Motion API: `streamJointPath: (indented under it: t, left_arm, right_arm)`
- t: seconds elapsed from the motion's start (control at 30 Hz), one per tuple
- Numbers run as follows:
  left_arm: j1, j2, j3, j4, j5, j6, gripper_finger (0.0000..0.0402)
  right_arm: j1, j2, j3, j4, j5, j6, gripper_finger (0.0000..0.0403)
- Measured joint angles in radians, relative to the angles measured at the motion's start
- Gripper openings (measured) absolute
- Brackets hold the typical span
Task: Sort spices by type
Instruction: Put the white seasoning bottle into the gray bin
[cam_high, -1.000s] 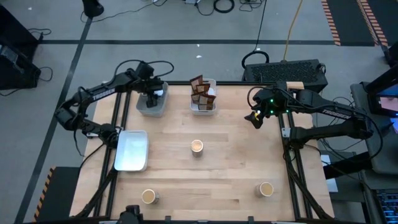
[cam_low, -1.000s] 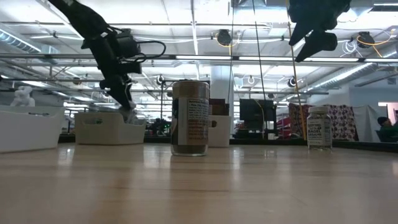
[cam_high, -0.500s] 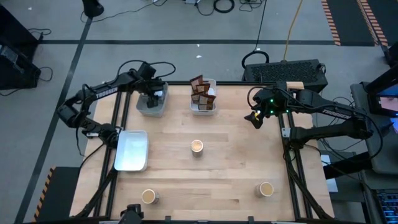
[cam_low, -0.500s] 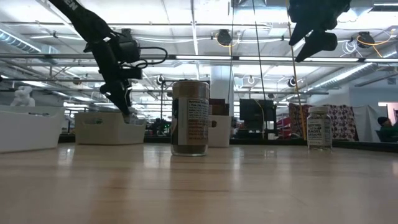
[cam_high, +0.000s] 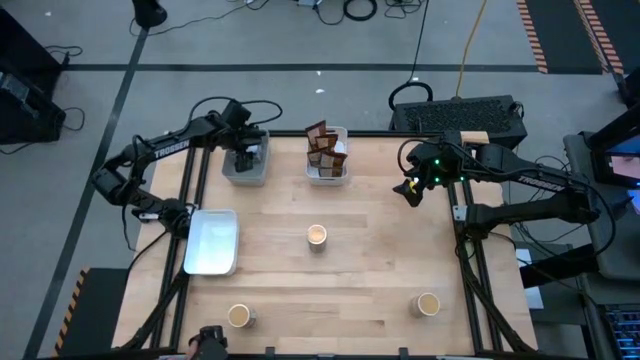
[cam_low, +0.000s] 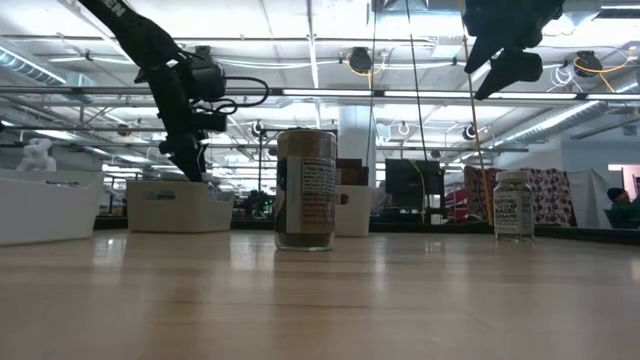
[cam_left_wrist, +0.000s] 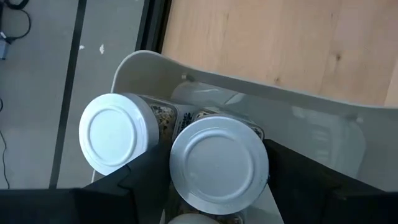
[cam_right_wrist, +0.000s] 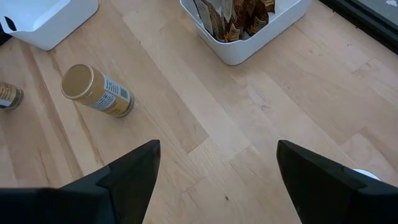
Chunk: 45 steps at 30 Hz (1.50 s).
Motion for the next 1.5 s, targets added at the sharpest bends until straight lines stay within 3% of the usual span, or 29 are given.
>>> streamJointPath:
  t: [0.73,1.13,1.5]
  left_arm:
    - [-0.039,0.0,0.0,-0.011,-0.071,-0.002,0.0245]
    - [-0.054,-0.001,-0.001,-0.026,-0.124,-0.001,0.0303]
    - [-0.055,-0.054,0.055,-0.034,-0.122,0.004,0.0307]
  right_arm:
    - [0.0,0.0,0.0,0.0,-0.004,0.0,0.0306]
    - [0.0,0.0,0.0,0.0,-0.01,-0.001,0.0306]
    - [0.0,0.0,0.0,0.0,-0.029,-0.004,0.0306]
